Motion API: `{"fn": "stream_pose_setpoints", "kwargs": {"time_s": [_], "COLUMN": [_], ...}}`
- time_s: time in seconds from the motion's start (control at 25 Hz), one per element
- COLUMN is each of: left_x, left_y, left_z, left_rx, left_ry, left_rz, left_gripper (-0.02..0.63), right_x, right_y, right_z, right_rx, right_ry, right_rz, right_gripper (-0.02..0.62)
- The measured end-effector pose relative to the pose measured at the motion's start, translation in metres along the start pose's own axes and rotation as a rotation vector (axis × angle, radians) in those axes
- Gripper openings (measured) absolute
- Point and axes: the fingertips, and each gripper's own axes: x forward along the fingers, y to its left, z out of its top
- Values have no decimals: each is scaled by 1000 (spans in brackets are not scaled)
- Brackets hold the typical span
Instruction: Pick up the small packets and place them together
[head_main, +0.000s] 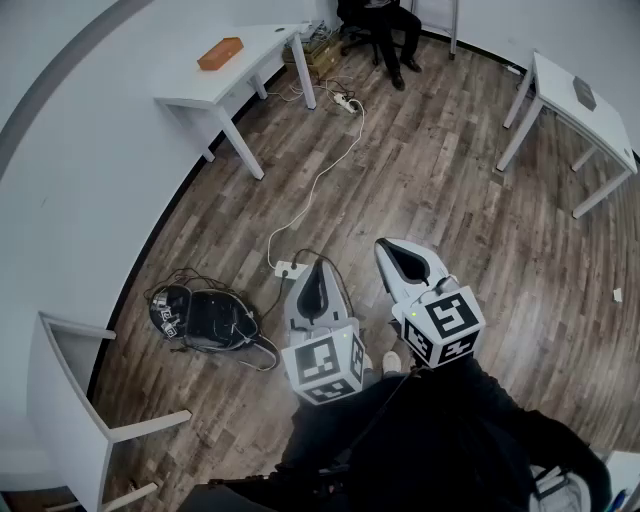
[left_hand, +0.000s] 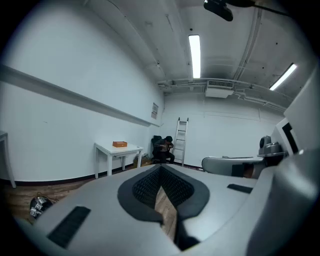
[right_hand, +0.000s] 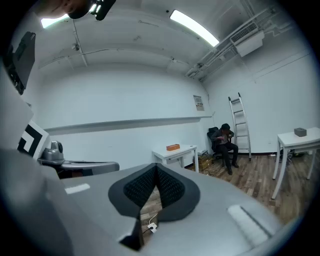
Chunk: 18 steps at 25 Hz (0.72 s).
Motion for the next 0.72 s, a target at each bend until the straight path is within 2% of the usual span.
{"fn": "stream_pose_setpoints", "kwargs": {"time_s": [0.36, 0.72], "left_x": [-3, -1], "left_y": [6, 38], "left_z": [-4, -3], "left_rx": [-28, -28], "left_ry": [16, 16], "left_rz": [4, 72], "left_gripper": [-2, -2], "right_x": [3, 12], "right_y": [8, -11], "right_z": [-5, 1], "right_rx": [11, 55], "right_ry": [9, -30], "right_rz": [27, -5], "right_gripper": [0, 2]}}
